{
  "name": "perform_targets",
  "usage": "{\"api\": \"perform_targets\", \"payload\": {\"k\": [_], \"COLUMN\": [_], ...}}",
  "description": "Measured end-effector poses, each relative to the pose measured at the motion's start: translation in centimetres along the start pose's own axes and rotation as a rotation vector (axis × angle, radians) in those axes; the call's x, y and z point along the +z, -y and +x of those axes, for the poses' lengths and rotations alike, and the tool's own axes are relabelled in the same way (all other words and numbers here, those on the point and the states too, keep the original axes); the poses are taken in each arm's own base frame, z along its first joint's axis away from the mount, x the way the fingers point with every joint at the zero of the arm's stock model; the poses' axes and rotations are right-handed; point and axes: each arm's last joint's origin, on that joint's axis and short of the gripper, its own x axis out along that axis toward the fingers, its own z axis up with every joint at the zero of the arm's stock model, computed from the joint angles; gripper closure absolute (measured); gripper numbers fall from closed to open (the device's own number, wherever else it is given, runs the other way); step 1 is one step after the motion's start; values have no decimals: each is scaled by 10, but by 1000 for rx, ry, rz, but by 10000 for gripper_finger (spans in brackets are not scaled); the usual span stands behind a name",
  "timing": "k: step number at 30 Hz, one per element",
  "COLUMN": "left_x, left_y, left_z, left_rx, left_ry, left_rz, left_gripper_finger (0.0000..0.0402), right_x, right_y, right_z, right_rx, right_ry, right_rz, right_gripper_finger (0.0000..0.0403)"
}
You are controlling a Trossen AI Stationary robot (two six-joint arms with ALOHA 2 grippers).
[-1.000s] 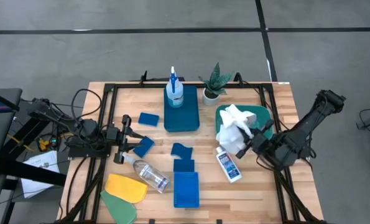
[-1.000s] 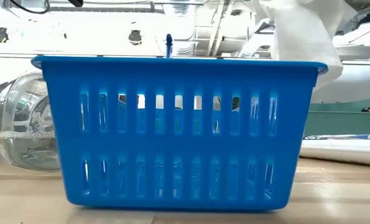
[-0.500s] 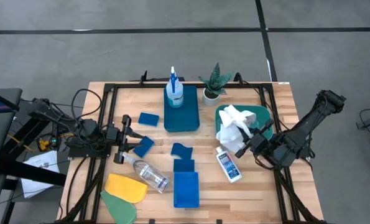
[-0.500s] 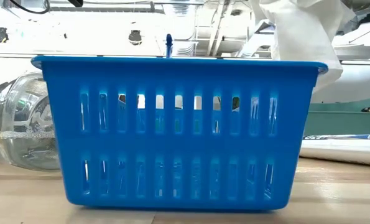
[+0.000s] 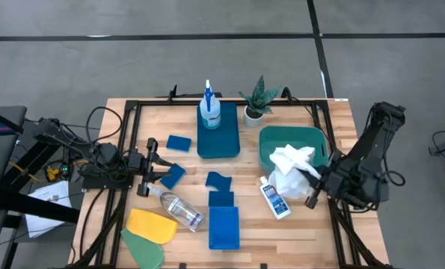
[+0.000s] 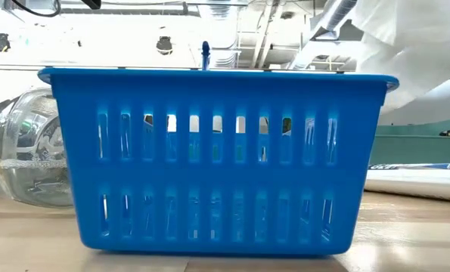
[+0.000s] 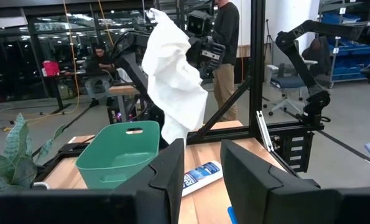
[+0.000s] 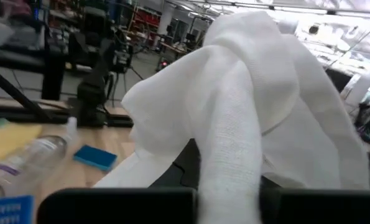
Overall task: Pick & Place Kitchen Items
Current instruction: Put the white microfiber towel into the green bin
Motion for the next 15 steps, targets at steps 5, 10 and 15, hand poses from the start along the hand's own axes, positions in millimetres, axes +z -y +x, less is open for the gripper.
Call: {"api": "perform_targets", "payload": {"k": [5,10,15], "left_x": [0,0,0], "left_y": [0,0,0], "left_z": [0,0,0], "left_rx": [0,0,0], "left_ry": [0,1,0], "left_rz": [-1,-1,-2], "left_gripper_finger": [300,300,300], "right_x": [-5,-16,-28], "right_y": [-1,-1,-2], "right_z": [7,17,19], "right_rx": [-35,-79,-91], "right_ry": [-14,-40,-55], "right_rz": [-132,-306,-455], "right_gripper_finger": [402,402,397]}}
